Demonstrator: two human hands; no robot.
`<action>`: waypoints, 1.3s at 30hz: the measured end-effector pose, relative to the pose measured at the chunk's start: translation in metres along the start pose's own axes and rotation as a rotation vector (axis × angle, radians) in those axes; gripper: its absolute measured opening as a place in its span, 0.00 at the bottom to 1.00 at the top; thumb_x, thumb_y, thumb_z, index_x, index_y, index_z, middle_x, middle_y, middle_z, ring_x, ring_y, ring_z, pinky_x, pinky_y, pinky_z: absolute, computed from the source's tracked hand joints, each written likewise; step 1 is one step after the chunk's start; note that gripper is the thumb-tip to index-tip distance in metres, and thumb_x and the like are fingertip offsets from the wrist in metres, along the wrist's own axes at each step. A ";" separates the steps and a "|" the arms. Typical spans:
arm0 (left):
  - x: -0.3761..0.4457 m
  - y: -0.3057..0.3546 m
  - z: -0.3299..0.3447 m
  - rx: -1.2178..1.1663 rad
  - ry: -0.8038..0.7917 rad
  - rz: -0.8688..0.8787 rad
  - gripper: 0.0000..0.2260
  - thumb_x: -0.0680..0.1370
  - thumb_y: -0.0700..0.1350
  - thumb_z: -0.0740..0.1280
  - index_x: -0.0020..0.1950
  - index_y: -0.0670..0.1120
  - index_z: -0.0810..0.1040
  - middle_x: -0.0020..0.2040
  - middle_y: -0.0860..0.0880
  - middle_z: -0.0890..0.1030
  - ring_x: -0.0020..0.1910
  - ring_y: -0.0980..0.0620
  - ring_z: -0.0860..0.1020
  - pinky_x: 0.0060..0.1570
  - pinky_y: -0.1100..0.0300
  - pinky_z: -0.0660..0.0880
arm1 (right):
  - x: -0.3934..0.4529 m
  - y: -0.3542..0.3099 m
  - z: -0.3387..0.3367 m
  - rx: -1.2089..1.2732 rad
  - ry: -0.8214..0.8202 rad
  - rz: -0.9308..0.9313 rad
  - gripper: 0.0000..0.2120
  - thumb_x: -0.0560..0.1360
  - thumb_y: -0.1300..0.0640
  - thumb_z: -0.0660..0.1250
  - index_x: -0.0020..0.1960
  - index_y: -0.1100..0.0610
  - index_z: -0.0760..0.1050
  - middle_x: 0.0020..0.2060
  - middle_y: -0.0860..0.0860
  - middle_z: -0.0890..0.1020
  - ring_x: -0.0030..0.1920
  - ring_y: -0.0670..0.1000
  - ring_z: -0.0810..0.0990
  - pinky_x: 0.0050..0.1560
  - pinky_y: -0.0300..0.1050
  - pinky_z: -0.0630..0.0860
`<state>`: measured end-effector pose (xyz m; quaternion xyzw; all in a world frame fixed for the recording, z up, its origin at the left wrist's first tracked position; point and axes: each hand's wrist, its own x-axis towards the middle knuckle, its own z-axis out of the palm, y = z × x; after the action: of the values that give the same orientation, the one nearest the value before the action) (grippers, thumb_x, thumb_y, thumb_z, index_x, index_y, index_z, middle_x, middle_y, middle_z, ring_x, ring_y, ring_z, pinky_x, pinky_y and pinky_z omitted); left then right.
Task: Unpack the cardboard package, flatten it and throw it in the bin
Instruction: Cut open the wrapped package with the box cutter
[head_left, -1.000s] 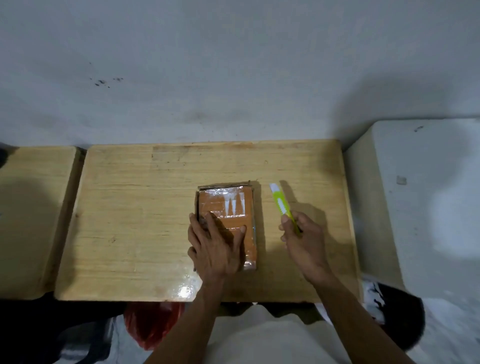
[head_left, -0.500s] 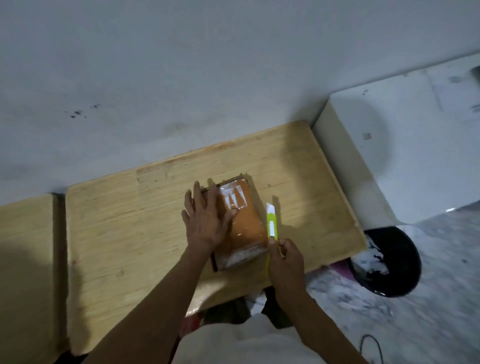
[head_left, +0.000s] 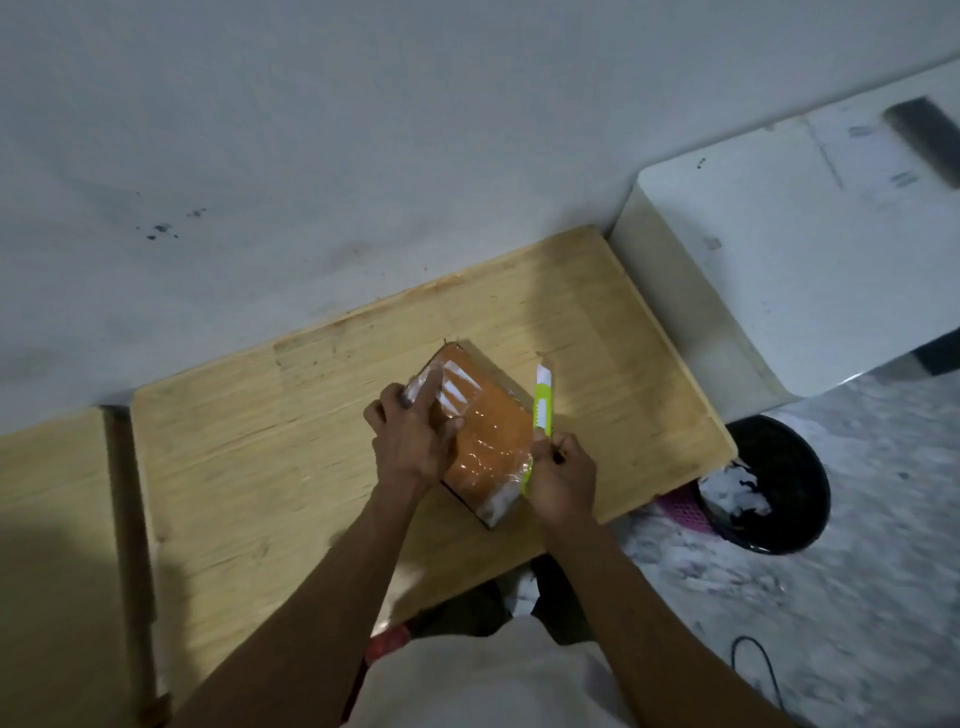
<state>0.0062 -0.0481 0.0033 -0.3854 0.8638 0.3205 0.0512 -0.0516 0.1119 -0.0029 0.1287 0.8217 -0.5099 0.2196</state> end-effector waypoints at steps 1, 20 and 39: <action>-0.006 0.000 0.001 -0.010 0.023 -0.039 0.31 0.78 0.56 0.68 0.78 0.62 0.58 0.71 0.43 0.60 0.67 0.40 0.56 0.62 0.41 0.68 | 0.004 -0.004 -0.002 -0.008 -0.029 -0.018 0.11 0.79 0.51 0.65 0.46 0.59 0.75 0.36 0.52 0.77 0.37 0.52 0.74 0.37 0.42 0.68; -0.057 0.050 0.048 -0.443 0.259 -0.699 0.31 0.76 0.46 0.70 0.74 0.61 0.60 0.67 0.41 0.58 0.63 0.37 0.59 0.54 0.51 0.63 | 0.091 -0.081 0.014 -0.483 -0.493 -0.313 0.17 0.77 0.54 0.66 0.32 0.52 0.66 0.32 0.47 0.71 0.32 0.48 0.69 0.31 0.43 0.66; -0.012 0.045 0.038 0.017 0.014 -0.447 0.41 0.69 0.76 0.61 0.76 0.69 0.44 0.79 0.54 0.34 0.78 0.34 0.38 0.65 0.23 0.59 | 0.065 -0.045 -0.067 -0.424 -0.263 -0.438 0.10 0.81 0.50 0.60 0.56 0.52 0.75 0.39 0.55 0.83 0.39 0.57 0.81 0.39 0.50 0.78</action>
<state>-0.0228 0.0038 0.0006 -0.5688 0.7600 0.2914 0.1182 -0.1429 0.1505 0.0262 -0.1666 0.8823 -0.3748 0.2308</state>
